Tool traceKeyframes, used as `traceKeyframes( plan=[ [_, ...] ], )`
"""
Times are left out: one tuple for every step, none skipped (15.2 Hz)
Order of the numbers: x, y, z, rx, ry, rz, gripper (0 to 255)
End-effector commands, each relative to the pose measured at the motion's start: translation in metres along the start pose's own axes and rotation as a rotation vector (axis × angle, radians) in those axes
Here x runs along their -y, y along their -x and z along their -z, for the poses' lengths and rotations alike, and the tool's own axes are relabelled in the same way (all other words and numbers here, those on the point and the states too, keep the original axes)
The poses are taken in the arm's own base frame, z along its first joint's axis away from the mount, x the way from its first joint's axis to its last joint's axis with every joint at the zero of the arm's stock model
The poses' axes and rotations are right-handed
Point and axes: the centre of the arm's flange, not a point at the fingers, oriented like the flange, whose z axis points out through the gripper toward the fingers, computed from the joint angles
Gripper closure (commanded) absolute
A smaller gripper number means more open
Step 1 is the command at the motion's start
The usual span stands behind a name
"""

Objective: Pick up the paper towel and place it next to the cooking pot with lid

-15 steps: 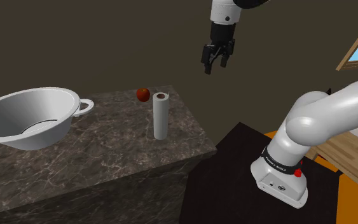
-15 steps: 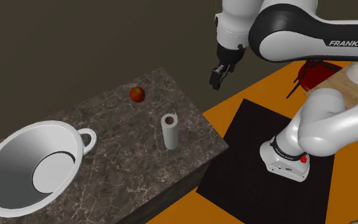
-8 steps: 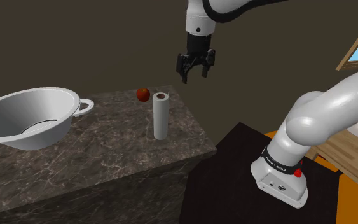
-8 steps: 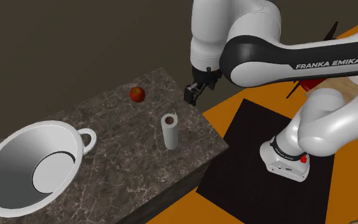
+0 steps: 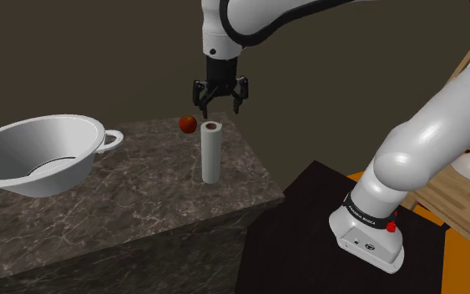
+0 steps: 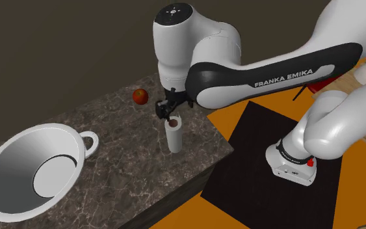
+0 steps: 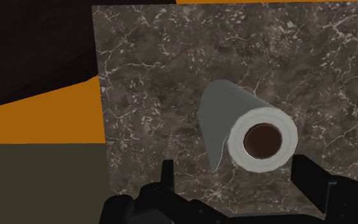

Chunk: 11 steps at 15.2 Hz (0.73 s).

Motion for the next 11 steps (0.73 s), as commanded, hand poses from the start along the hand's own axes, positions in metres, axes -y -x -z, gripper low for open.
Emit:
traceKeyframes(
  plan=[
    [0.024,-0.008,-0.007,0.000,-0.008,-0.046,0],
    [0.024,-0.008,-0.012,0.000,-0.008,-0.046,0],
    [0.024,-0.008,-0.017,0.000,-0.008,-0.046,0],
    [0.024,-0.008,-0.023,0.000,-0.008,-0.046,0],
    [0.024,-0.008,-0.028,0.000,-0.008,-0.046,0],
    [0.024,-0.008,-0.033,0.000,-0.008,-0.046,0],
    [0.024,-0.008,-0.039,0.000,-0.008,-0.046,0],
    [0.024,-0.008,-0.044,0.000,-0.008,-0.046,0],
    [0.025,-0.008,-0.047,0.000,-0.008,-0.046,0],
    [0.024,-0.008,-0.047,0.000,-0.008,-0.046,0],
    [0.025,-0.008,-0.047,0.000,-0.008,-0.046,0]
  ],
)
